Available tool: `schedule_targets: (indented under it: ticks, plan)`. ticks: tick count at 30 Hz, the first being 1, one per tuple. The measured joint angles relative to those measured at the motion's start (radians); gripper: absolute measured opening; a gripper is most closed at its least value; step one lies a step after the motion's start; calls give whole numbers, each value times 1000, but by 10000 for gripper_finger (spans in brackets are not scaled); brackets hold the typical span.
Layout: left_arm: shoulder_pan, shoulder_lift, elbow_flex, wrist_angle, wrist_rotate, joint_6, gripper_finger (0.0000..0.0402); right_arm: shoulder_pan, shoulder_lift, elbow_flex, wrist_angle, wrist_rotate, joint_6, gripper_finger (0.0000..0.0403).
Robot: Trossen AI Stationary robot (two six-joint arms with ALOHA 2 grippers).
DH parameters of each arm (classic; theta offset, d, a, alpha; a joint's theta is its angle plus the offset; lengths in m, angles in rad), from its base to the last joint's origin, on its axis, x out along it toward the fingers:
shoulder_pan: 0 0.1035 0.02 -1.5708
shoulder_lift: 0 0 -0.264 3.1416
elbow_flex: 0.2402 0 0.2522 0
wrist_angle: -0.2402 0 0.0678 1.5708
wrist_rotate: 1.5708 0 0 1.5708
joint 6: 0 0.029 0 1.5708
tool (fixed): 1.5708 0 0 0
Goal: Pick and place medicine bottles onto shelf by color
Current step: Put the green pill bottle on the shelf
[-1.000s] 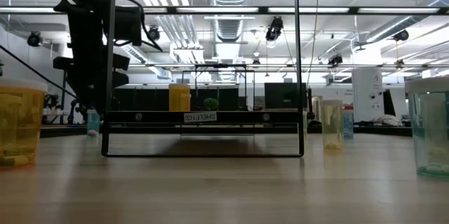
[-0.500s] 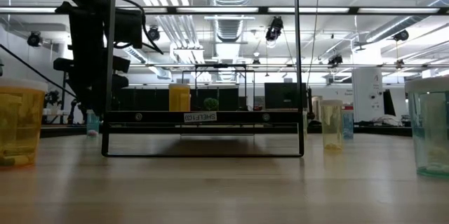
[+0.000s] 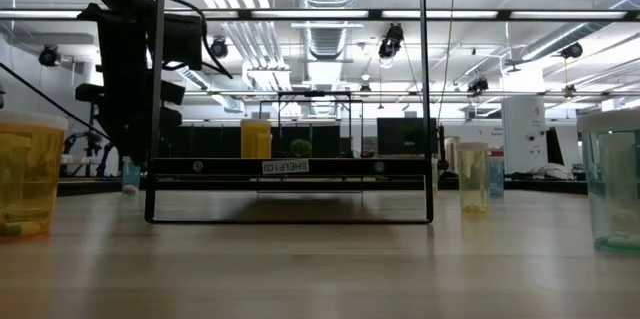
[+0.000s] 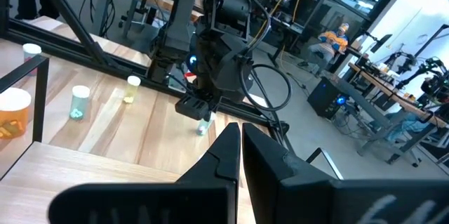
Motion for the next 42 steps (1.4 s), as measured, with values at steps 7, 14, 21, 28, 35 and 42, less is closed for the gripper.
schedule_targets:
  ticks: [7,14,21,28,35,42]
  plan:
    - [-19,-7,70,-93,17,39,118,0,0,0,0,0,0,9]
    - [-140,-9,315,-232,199,133,118,0,0,0,-7,0,-4,9]
    - [-380,16,509,-249,276,139,118,0,0,0,-13,1,-6,9]
    - [-507,139,569,-154,251,168,118,0,0,0,-13,1,-6,9]
    - [-496,278,619,-157,152,297,118,0,0,0,-13,1,1,9]
    - [-453,323,628,-81,139,377,118,0,0,0,-13,1,-4,9]
